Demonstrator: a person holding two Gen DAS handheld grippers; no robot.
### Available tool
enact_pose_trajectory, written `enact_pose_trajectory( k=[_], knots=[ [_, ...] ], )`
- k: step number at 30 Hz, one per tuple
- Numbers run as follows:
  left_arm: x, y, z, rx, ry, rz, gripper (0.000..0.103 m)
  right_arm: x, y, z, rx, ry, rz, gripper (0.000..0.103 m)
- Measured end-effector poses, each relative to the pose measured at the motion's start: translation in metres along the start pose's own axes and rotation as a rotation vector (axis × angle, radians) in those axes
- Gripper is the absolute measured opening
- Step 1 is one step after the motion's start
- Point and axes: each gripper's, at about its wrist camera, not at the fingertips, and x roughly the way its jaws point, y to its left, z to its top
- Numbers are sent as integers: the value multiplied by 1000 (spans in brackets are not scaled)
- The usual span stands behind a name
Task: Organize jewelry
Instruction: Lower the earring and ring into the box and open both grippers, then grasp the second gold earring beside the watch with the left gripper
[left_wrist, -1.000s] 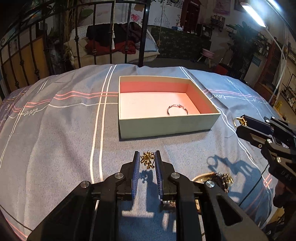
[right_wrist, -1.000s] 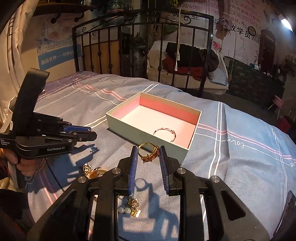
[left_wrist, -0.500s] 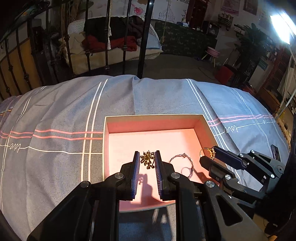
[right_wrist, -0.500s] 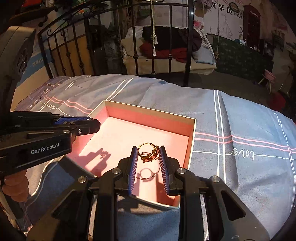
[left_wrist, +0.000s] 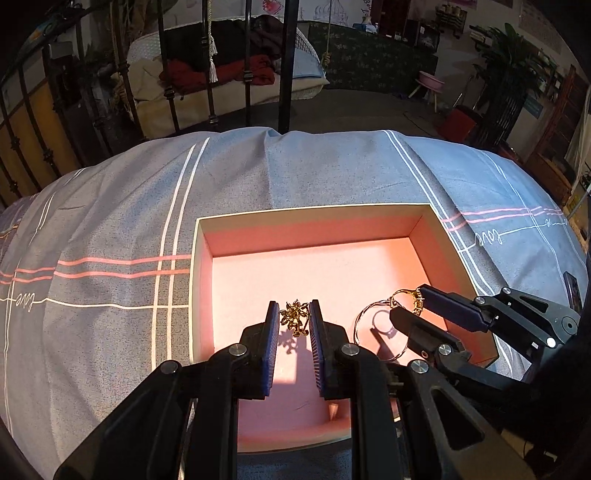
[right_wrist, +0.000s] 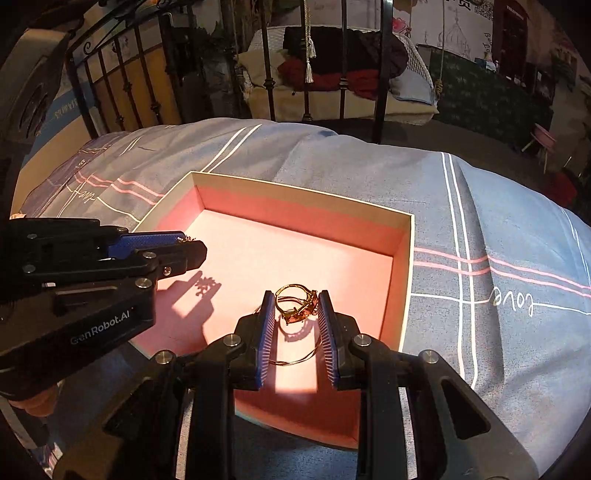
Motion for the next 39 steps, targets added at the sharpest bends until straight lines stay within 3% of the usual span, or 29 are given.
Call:
enact_pose_trajectory(
  k=[7,10,14,20,28,32,39],
  knots=[
    [-9,-2,-2,8,-24,5,17,-6,-1,-5,-7,-11,4,25],
    [-20,-2,-5,-1,-51,2,32,-15,2,-6,-21,-27,0,36],
    [-46,1,-15,-5,-97,-16,34,-42,2,-14,-11,-78,1,38],
    [-85,9,-74,-15,-144,-49,40,-104,-2,-71,39,-144,44,38],
    [-93,21,-168,-70,-66,-75,40,-127,2,-167,68,-55,79,38],
    [-91,12,-181,-25,-69,-43,40,-127,4,-182,74,-60,78,38],
    [-94,3,-181,11,-84,-85,40,-127,3,-184,77,-59,74,39]
  ],
)
